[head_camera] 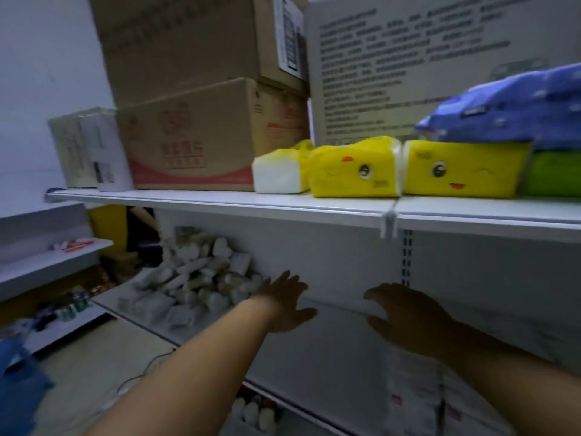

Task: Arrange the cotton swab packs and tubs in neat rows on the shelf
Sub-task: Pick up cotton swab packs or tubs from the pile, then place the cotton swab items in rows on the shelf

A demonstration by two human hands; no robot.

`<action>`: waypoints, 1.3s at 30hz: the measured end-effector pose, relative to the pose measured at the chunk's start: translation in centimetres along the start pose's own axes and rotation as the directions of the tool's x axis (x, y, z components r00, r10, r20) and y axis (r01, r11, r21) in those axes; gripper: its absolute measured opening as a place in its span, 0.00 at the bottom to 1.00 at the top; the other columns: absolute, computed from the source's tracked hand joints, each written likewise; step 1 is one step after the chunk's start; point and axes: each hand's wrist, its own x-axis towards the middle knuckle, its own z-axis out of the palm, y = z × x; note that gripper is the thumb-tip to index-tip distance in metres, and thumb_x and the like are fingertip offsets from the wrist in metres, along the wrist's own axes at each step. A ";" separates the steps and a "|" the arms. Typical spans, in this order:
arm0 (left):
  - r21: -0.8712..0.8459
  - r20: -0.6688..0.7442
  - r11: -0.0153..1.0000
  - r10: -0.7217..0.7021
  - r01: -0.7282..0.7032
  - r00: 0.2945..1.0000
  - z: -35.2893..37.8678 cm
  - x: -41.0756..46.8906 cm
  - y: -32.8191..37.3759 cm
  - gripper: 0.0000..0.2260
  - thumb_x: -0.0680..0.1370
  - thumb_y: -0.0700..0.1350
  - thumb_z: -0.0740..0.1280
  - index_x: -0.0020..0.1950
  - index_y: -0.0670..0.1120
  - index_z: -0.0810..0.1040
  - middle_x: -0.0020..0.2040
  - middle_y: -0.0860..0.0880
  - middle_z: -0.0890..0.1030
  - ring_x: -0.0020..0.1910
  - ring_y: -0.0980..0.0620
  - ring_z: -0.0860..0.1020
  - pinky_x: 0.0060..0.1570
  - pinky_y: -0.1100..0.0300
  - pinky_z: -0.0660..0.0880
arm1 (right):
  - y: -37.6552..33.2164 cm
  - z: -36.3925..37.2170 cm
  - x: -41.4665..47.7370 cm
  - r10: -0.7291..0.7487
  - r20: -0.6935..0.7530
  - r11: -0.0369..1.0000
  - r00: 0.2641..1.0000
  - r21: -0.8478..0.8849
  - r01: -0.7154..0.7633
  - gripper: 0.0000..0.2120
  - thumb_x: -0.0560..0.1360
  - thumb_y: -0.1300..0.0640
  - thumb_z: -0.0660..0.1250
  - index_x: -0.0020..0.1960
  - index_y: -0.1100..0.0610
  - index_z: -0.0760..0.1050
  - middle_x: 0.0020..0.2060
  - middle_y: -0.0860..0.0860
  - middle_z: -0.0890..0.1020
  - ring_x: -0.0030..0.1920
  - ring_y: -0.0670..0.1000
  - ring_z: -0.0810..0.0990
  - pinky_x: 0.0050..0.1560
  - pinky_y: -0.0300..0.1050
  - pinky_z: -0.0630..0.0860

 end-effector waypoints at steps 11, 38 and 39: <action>-0.094 0.072 0.967 -0.229 0.235 0.971 2.7 -10.4 -19.9 0.28 0.80 0.62 0.50 0.77 0.51 0.53 0.79 0.51 0.48 0.77 0.50 0.43 0.75 0.47 0.44 | -16.8 8.1 9.8 -0.102 0.344 0.994 0.934 0.065 0.085 0.32 0.79 0.43 0.55 0.77 0.47 0.43 0.77 0.49 0.39 0.77 0.50 0.41 0.75 0.43 0.48; -0.472 -0.161 0.831 -0.408 0.293 0.899 3.5 9.0 -45.0 0.27 0.75 0.53 0.68 0.72 0.50 0.63 0.69 0.49 0.70 0.66 0.49 0.70 0.63 0.58 0.69 | -27.1 15.3 41.2 -0.164 -0.031 0.979 0.986 0.120 0.166 0.25 0.71 0.52 0.69 0.66 0.54 0.69 0.65 0.53 0.69 0.64 0.56 0.70 0.62 0.49 0.69; -0.508 -0.196 0.823 -0.398 0.254 0.896 3.7 10.4 -46.0 0.28 0.74 0.53 0.69 0.71 0.49 0.65 0.67 0.49 0.72 0.65 0.48 0.72 0.62 0.56 0.70 | -27.7 15.7 41.9 -0.162 -0.044 0.985 0.986 0.059 0.165 0.27 0.71 0.50 0.69 0.68 0.53 0.68 0.67 0.53 0.68 0.65 0.56 0.69 0.63 0.49 0.68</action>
